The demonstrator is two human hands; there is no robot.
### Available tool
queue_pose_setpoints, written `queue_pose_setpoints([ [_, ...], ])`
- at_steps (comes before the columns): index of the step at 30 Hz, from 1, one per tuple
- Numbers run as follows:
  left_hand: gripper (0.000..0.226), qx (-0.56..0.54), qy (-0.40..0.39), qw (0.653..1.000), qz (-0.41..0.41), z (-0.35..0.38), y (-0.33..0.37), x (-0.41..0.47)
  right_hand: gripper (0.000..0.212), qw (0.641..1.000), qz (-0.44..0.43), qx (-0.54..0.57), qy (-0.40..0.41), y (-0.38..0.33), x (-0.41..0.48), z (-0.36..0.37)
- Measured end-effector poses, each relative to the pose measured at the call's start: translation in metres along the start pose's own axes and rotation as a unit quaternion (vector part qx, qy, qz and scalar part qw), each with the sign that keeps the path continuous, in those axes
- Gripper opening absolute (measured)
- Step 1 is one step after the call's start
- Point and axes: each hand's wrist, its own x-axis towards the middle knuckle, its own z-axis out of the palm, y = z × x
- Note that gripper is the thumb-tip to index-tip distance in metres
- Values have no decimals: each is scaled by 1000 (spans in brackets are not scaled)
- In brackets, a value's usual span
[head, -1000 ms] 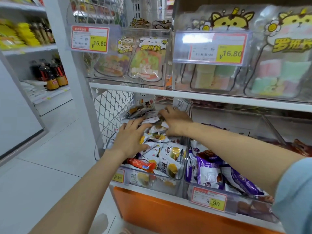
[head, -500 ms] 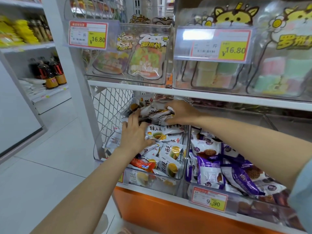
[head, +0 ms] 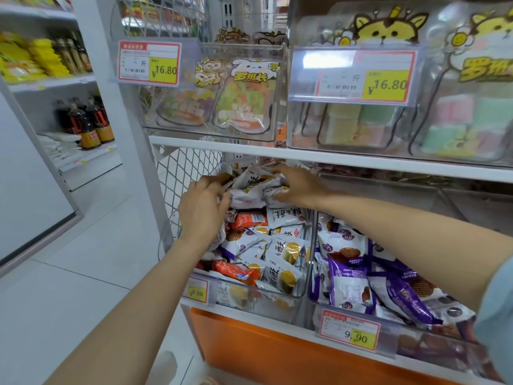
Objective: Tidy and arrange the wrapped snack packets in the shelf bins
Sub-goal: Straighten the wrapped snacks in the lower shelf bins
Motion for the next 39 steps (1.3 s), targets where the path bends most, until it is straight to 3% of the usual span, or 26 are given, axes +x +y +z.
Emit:
queue_pose_setpoints([
  [7, 19, -121, 45, 988, -86, -11, 4, 0, 50, 1000, -25, 8, -11, 2, -8, -3],
  [12, 22, -283, 111, 929, -210, -18, -8, 3, 51, 998, -58, 26, 6, 4, -15, -14],
  [17, 29, -274, 136, 923, -235, -24, -9, 4, 43, 993, -113, 12, -38, 3, -21, -36],
  [20, 24, -255, 112, 939, -199, -19, -5, -1, 36, 986, -131, -22, -104, 3, -25, -41],
  [23, 19, -178, 15, 976, -125, -10, -4, -8, 31, 963, -131, -105, -212, 2, -29, -34],
  [26, 27, -120, -79, 985, -90, -7, -6, -13, 42, 952, -100, -101, -272, -2, -32, -28],
  [29, 40, -84, -106, 989, -57, -12, -6, -14, 42, 959, -53, -44, -273, -11, -31, -32],
  [32, 56, -47, -145, 986, 64, -14, -11, -14, 33, 975, -47, -24, -218, -15, -21, -27],
  [35, 73, 45, -227, 958, 171, -12, -12, -16, 32, 983, -52, -44, -171, -18, -10, -8],
  [39, 81, 126, -258, 946, 150, -12, -20, -16, 36, 974, -96, -116, -172, -23, 8, 23],
])
